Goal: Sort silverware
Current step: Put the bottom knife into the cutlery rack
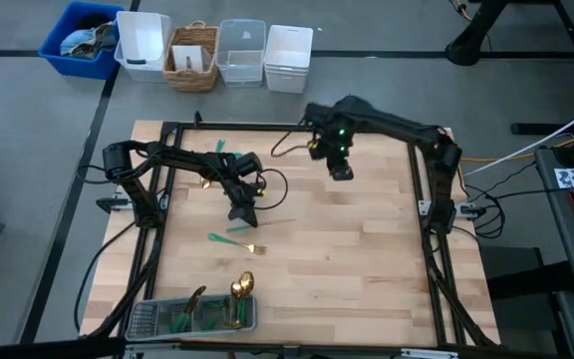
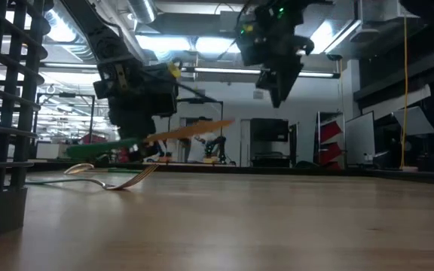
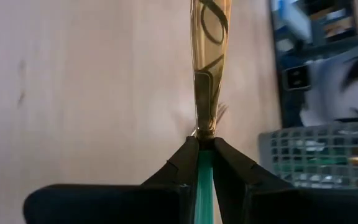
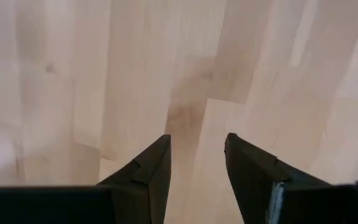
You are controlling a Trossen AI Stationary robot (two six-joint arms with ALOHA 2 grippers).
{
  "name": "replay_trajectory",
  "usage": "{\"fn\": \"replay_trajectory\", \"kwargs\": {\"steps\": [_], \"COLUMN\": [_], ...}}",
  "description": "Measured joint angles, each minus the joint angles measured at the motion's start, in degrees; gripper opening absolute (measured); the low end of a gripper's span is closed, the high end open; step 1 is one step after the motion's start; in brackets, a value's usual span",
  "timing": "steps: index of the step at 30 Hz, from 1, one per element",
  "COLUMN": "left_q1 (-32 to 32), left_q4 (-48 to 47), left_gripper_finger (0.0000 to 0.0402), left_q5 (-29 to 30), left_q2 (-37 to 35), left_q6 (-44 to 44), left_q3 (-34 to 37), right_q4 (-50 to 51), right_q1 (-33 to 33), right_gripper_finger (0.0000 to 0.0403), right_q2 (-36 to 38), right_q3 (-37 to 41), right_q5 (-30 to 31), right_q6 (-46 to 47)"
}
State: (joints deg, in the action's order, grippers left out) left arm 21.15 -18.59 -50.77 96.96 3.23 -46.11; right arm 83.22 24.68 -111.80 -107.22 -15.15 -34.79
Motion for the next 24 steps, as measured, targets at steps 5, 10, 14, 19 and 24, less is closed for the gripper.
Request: {"fn": "replay_trajectory", "kwargs": {"steps": [5, 10, 14, 19, 24], "left_q1": [0.0, 0.0, 0.0, 0.0, 0.0], "left_q4": [6.8, 15.2, 23.7, 30.5, 31.2], "left_gripper_finger": [0.0029, 0.0029, 0.0029, 0.0029, 0.0029], "left_q5": [-5.0, -9.1, -12.7, -18.0, -19.7], "left_q2": [0.0, 0.0, -0.1, -0.8, -5.4], "left_q6": [-3.2, -8.8, -14.7, -20.7, -21.2], "left_q3": [0.0, 0.0, -0.1, -0.1, -0.1], "right_q4": [-0.3, -0.3, 0.0, 1.1, 1.2], "right_q1": [2.8, 4.0, 3.9, 4.3, 5.2], "right_gripper_finger": [0.0150, 0.0150, 0.0150, 0.0150, 0.0150], "right_q2": [3.5, 4.4, 4.4, 4.5, 4.6], "right_q3": [0.0, 0.0, 0.0, 0.0, 0.0], "right_q5": [-5.7, -11.0, -11.0, -11.0, -11.0], "right_q6": [0.6, 0.3, -0.2, -2.6, -2.8]}}
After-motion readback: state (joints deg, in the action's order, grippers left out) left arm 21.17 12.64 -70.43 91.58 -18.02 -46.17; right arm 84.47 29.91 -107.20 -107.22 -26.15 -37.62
